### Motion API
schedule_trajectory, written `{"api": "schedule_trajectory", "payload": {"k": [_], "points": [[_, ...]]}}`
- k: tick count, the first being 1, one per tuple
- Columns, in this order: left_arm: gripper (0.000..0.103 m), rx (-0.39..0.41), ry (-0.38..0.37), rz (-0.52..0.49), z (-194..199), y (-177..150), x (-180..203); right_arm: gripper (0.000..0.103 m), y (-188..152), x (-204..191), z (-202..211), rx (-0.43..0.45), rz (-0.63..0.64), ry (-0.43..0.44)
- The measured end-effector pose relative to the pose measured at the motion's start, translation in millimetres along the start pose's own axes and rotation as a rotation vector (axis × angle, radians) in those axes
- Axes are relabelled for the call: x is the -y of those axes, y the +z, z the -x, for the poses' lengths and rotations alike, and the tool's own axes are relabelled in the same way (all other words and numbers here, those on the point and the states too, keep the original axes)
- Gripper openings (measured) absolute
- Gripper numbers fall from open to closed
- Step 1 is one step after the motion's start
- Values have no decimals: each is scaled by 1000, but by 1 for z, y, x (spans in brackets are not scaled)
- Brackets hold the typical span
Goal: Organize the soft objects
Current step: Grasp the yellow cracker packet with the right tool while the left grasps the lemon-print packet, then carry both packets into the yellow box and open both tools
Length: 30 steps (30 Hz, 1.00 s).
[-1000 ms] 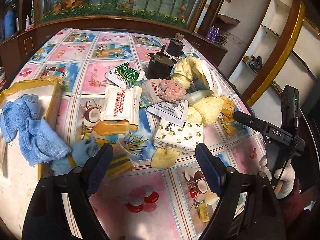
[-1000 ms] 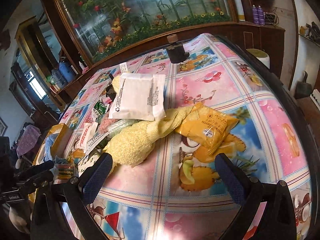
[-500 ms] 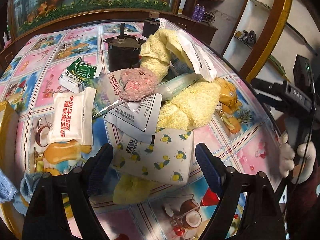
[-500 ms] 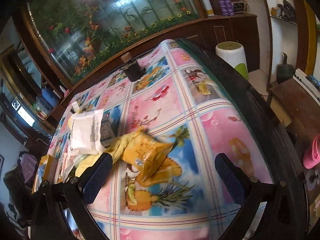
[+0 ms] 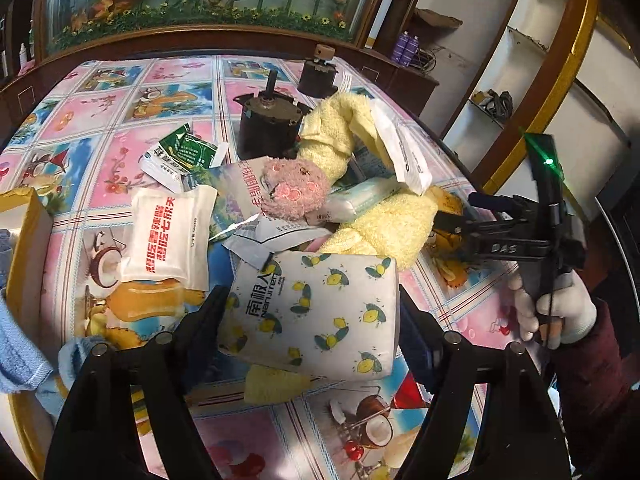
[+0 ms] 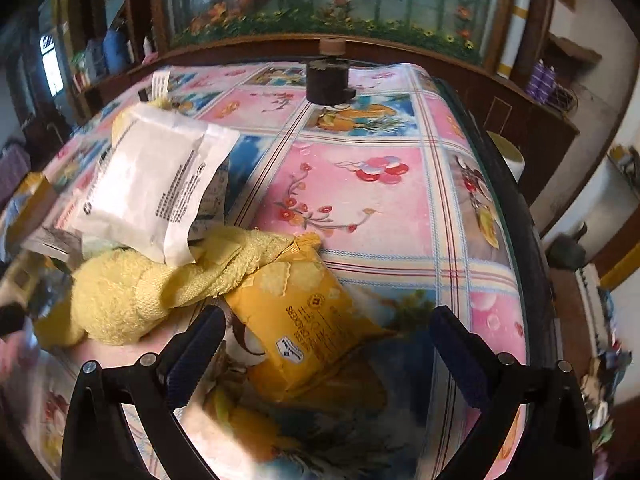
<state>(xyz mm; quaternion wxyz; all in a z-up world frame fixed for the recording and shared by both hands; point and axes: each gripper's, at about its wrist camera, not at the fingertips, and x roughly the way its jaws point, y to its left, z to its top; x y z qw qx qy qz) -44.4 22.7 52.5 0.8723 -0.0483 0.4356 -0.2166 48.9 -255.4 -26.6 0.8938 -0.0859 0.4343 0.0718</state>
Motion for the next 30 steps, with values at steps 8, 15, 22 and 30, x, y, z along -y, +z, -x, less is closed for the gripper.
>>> {"api": "schedule_trajectory", "payload": {"k": [8, 15, 22, 30], "points": [[78, 69, -45, 62, 39, -6, -17, 51, -9, -3, 6, -50, -37, 82], [78, 192, -39, 144, 94, -19, -49, 50, -38, 1, 61, -2, -126, 84], [78, 282, 78, 267, 147, -41, -110, 50, -24, -42, 113, 92, -86, 197], [78, 234, 259, 408, 154, -75, -183, 50, 9, -161, 101, 62, 48, 435]]}}
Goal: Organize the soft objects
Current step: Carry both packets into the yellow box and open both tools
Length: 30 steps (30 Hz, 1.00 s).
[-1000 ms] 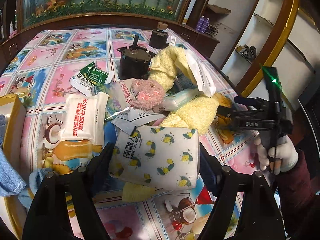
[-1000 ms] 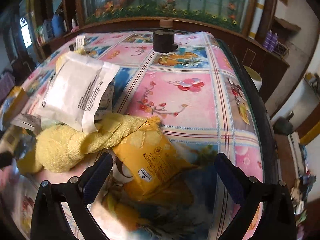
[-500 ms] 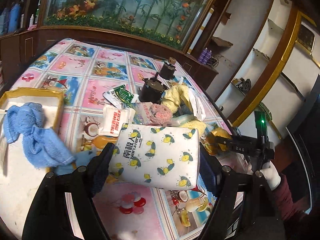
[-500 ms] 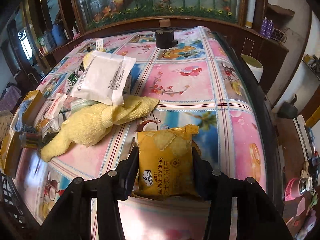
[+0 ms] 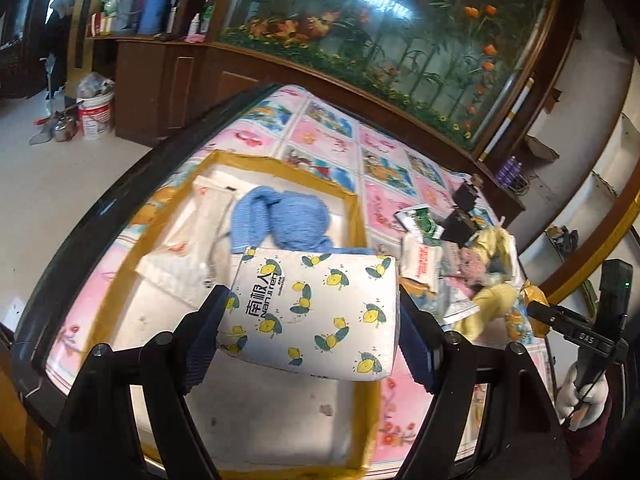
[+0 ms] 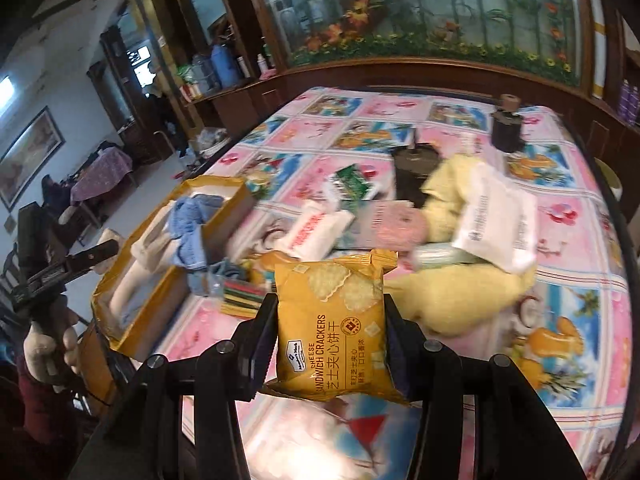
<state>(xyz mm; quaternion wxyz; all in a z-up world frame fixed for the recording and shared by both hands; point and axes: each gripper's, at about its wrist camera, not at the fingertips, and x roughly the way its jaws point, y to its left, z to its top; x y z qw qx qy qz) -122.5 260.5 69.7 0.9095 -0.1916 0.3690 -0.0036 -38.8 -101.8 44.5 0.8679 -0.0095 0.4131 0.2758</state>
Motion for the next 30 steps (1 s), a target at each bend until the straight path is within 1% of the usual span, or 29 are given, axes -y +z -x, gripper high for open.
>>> {"api": "schedule_trajectory", "payload": {"k": [2, 7, 12, 13, 16, 17, 19, 20, 21, 22, 23, 25, 28, 30], "points": [[78, -22, 40, 7, -10, 1, -11, 50, 7, -29, -20, -22, 43, 45], [79, -89, 115, -5, -34, 2, -26, 50, 20, -99, -57, -71, 149, 141], [79, -139, 177, 32, -51, 3, -43, 50, 30, -153, -96, -131, 229, 205], [79, -135, 171, 41, -50, 4, -45, 50, 31, -161, -105, -144, 240, 213], [80, -115, 113, 71, -39, 6, -52, 50, 35, -181, -128, -175, 260, 219], [80, -105, 105, 81, -35, 7, -55, 52, 36, -184, -136, -183, 264, 218], [80, -85, 95, 106, -26, 8, -61, 53, 38, -191, -146, -196, 261, 229], [79, -74, 102, 122, -22, 8, -66, 55, 40, -191, -150, -205, 250, 247], [79, -65, 85, 139, -18, 8, -71, 56, 44, -190, -152, -210, 236, 259], [79, -59, 58, 158, -14, 8, -75, 59, 48, -187, -150, -200, 217, 264], [79, -51, 42, 172, -11, 9, -79, 68, 51, -182, -146, -185, 196, 271], [79, -22, 29, 184, -2, 9, -84, 76, 58, -177, -143, -179, 162, 272], [79, 27, 12, 201, 10, 9, -88, 76, 65, -175, -150, -234, 134, 287], [79, 59, -8, 210, 17, 9, -89, 76, 68, -182, -163, -291, 142, 267]]}}
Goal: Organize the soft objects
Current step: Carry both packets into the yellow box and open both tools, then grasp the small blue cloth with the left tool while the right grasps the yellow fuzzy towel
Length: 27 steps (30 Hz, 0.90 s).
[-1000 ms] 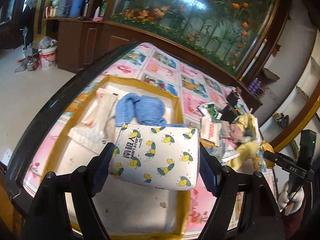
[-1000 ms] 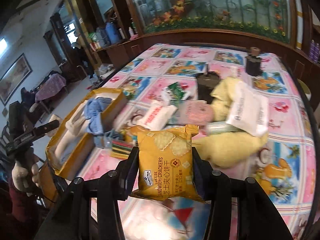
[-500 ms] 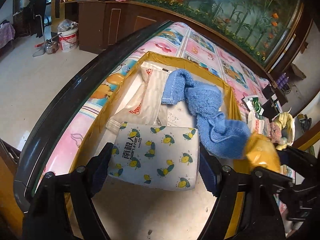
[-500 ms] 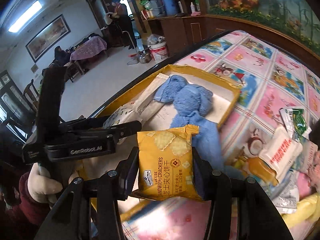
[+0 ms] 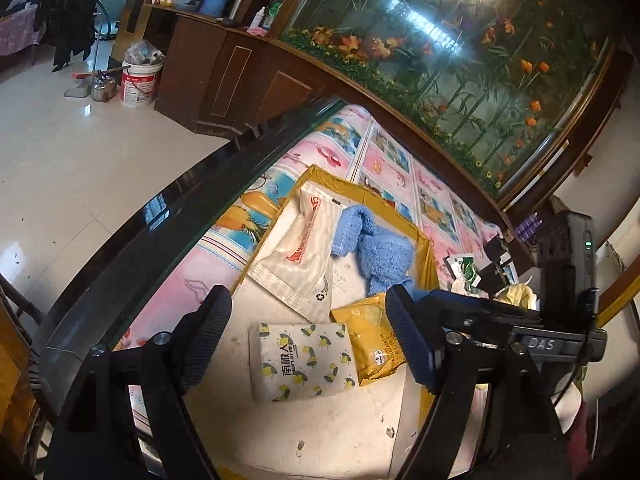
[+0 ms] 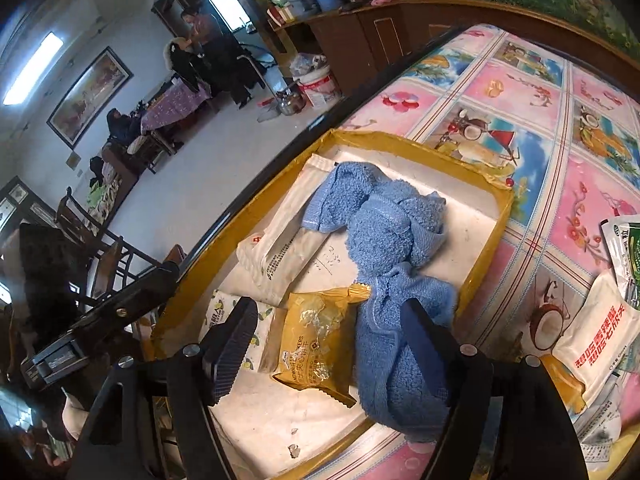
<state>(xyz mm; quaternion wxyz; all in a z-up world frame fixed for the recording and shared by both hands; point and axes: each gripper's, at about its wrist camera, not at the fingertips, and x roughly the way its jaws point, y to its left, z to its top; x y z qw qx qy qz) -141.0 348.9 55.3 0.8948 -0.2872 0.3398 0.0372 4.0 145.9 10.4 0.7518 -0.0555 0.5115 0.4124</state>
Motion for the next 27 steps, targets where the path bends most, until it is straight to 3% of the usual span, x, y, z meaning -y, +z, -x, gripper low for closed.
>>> {"api": "schedule_trajectory", "payload": {"k": [2, 4, 7, 9, 11, 15, 20, 27], "points": [[79, 21, -17, 9, 6, -1, -2, 78, 10, -5, -20, -85, 10, -38], [80, 33, -24, 5, 11, -3, -1, 81, 18, -15, -31, -114, 38, -102], [80, 54, -26, -5, 19, -4, 0, 82, 28, -18, -54, -178, 2, -68], [80, 70, -29, -9, 24, -4, 1, 81, 35, -21, -54, -135, 11, -64], [80, 79, -34, -7, 27, -4, 2, 78, 38, -17, -44, -67, 10, 20], [80, 85, -27, -25, 33, -4, 6, 80, 27, 1, 14, 89, -32, 79], [81, 74, -41, -84, 35, -12, 28, 81, -23, 42, 100, 247, -53, -87], [81, -59, -96, -348, 6, -43, 117, 82, -108, 133, 159, 300, -246, -196]]}}
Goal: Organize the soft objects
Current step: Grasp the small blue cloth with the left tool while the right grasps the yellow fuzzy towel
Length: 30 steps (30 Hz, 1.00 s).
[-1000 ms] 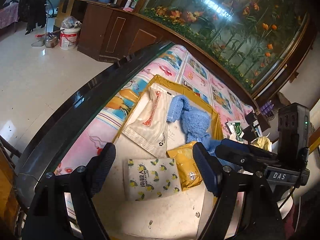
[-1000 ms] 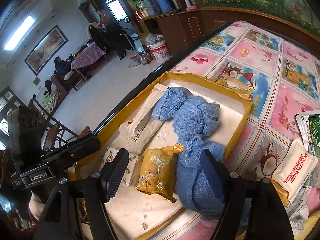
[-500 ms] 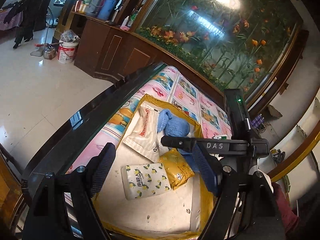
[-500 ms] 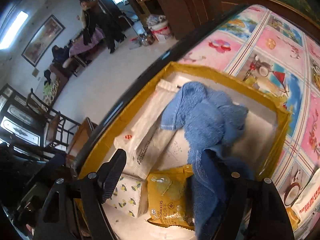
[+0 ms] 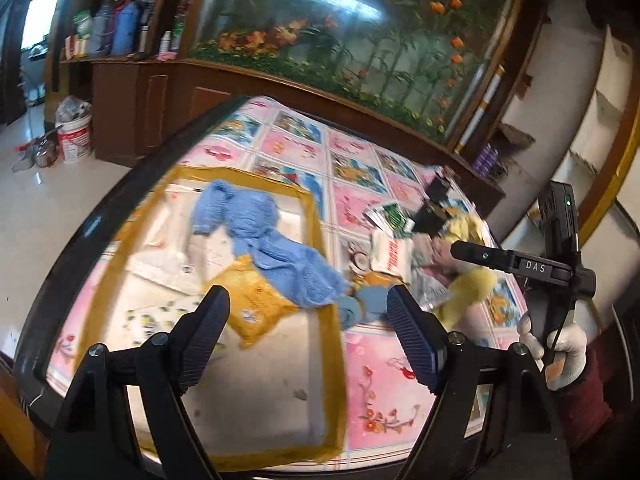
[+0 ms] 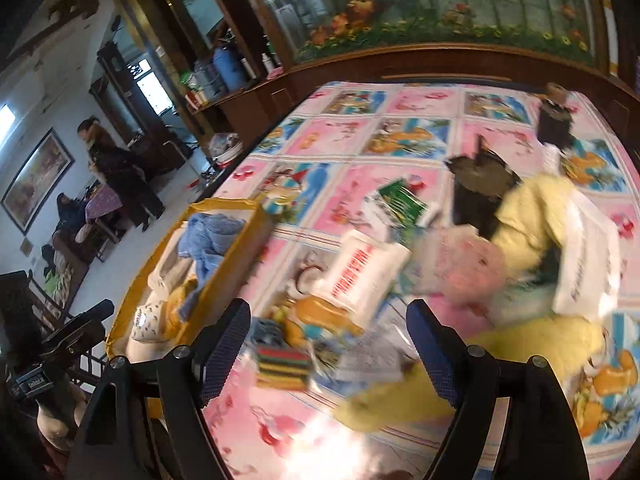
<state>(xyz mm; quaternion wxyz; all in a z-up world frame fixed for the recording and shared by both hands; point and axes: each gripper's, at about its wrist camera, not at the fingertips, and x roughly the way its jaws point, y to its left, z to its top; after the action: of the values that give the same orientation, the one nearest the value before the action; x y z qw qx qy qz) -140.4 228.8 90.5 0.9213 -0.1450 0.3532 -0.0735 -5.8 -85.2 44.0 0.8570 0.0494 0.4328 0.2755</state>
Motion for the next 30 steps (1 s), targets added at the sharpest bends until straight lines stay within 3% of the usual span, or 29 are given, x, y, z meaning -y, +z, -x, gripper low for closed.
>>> {"api": "schedule_trajectory", "payload": {"k": [3, 6, 13, 15, 19, 22, 26, 30], "points": [[81, -81, -11, -205, -28, -4, 56, 82, -20, 33, 19, 10, -59, -15], [81, -177, 72, -362, -69, -13, 93, 82, -35, 56, 33, 23, -101, -26], [81, -339, 197, -391, -145, -16, 102, 82, -50, 97, 50, 57, -159, -63], [81, -364, 152, -382, -144, -16, 104, 82, -52, 104, 50, 58, -174, -69], [81, -422, -17, -364, -132, -22, 116, 83, -59, 116, 47, 52, -210, -66], [81, -387, -106, -391, -112, -21, 123, 83, -63, 114, 42, 36, -218, -56], [81, -332, -24, -468, -98, -20, 122, 82, -63, 101, 31, 14, -193, -41], [81, -351, 42, -393, -120, -11, 107, 82, -60, 91, 14, -10, -205, -21]]}}
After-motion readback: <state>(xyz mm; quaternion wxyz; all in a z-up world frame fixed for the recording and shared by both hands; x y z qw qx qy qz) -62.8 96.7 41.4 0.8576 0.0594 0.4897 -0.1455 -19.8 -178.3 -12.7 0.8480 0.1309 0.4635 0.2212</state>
